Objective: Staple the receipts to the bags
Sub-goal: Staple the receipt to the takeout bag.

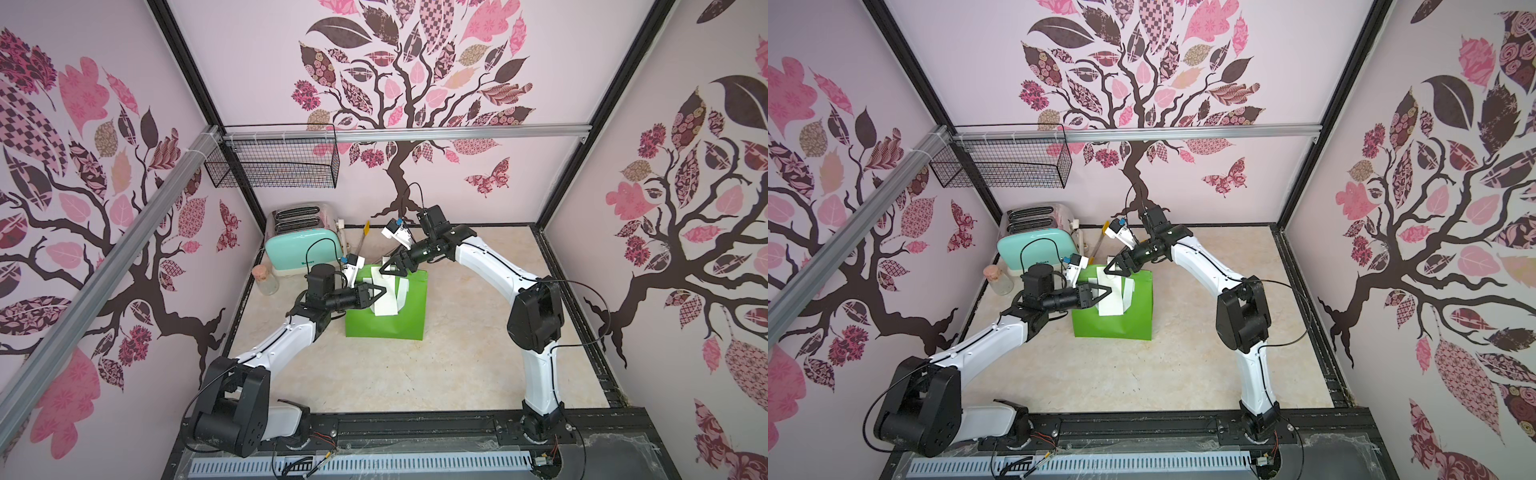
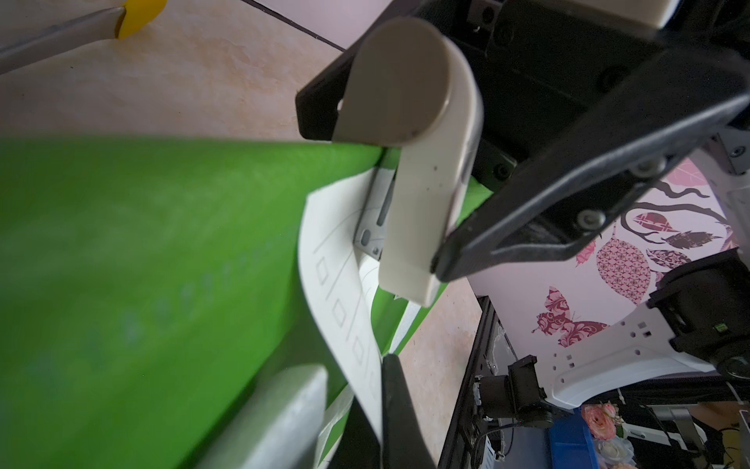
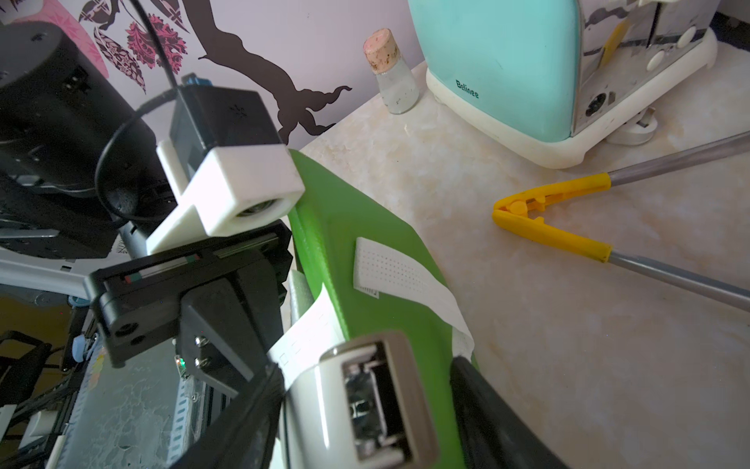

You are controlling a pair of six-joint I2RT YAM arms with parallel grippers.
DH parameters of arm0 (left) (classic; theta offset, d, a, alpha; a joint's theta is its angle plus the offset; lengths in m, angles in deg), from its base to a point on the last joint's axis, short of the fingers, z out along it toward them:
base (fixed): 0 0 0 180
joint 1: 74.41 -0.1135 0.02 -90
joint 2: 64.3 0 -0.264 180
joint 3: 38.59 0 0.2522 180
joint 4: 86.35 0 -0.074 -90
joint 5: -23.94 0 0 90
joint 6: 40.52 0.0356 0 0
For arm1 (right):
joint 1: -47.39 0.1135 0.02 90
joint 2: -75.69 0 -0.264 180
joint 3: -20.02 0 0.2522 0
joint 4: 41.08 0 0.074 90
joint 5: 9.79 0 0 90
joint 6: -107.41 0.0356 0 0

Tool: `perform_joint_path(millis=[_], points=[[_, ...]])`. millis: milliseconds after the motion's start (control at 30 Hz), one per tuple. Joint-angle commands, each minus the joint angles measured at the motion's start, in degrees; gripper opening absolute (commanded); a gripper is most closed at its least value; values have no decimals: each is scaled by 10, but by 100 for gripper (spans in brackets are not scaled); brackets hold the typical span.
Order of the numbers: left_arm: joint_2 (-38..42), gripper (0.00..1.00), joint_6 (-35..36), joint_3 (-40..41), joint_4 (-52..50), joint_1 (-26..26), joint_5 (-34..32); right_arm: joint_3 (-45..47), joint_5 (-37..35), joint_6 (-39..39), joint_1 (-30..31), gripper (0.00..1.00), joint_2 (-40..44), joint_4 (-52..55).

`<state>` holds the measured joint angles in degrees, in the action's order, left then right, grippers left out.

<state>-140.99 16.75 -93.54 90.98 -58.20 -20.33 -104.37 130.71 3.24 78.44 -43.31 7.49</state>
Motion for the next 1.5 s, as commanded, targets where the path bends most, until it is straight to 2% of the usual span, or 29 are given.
perform_joint_path(millis=[0,133,267,333,500,633,1067,1100,1233,1300,1333,1400,1467], points=[[-7,0,11,-24,7,-2,6,-24,8,-10,3,56,-28,21],[-9,0,11,-24,7,-2,6,-20,8,-14,3,39,-26,22],[-11,0,12,-24,7,-3,7,-15,10,-16,5,33,-25,26],[-11,0,13,-25,6,-3,6,-9,13,-16,6,39,-21,26],[-13,0,14,-25,4,-5,5,13,8,-20,8,43,-9,28],[-18,0,15,-27,4,-7,8,35,-2,-27,11,66,1,26],[-20,0,16,-28,2,-8,9,26,4,-20,11,60,-1,23],[-19,0,16,-28,1,-7,8,24,4,-19,11,59,0,21],[-19,0,19,-28,0,-8,7,23,-1,-17,11,39,2,21],[-19,0,18,-28,-1,-8,7,24,-5,-19,12,21,4,20],[-20,0,19,-28,-1,-8,7,24,-7,-19,11,17,5,21],[-21,0,19,-29,-1,-8,7,23,-9,-17,11,2,5,20],[-21,0,18,-29,-1,-8,7,24,-9,-15,11,1,5,18]])
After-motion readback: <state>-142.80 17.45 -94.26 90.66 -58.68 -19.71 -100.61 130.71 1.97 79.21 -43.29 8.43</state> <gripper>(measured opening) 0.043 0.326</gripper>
